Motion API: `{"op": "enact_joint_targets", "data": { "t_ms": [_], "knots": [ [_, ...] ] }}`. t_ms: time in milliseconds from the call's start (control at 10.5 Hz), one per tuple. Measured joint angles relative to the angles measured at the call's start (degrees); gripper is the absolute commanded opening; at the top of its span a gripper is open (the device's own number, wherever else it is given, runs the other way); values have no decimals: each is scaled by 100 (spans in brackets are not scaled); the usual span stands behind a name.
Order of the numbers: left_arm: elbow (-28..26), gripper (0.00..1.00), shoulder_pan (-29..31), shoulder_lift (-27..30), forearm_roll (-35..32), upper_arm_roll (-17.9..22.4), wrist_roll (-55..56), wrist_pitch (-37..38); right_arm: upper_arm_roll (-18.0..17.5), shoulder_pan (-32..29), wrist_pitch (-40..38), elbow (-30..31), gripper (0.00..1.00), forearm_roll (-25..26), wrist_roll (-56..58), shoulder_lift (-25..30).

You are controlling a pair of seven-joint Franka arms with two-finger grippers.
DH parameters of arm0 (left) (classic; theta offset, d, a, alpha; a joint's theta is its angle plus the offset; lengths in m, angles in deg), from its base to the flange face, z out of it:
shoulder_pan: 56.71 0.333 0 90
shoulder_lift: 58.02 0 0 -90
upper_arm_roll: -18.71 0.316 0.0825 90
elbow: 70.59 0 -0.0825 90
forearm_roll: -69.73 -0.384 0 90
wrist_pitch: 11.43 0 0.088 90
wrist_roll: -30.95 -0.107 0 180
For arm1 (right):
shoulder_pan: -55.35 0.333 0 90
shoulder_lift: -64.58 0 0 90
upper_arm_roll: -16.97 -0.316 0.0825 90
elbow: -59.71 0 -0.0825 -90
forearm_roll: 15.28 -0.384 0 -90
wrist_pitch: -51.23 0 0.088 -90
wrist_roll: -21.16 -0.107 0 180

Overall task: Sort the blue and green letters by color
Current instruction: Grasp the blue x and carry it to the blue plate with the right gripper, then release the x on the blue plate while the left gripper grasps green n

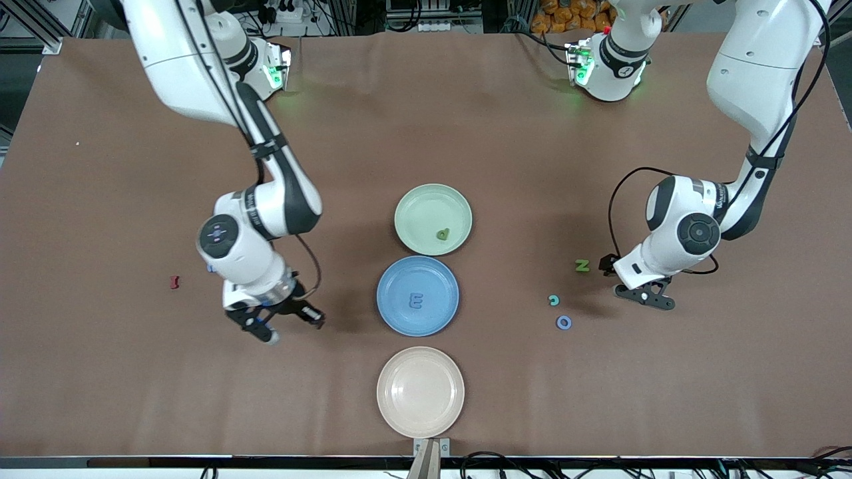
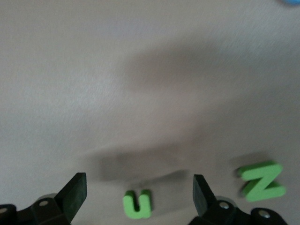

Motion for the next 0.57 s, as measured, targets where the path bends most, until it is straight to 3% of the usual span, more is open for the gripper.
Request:
{"op": "enact_joint_targets", "data": {
  "t_ms": [474,569],
  "knots": [
    [-408,100,493,90,0,-376,-174,-14,-16,971,149,-898,2,0,-803,-560],
    [-454,100,500,108,0,-387,-174,-16,-15,1108,306,-993,18,0,-895,-698]
  ]
}}
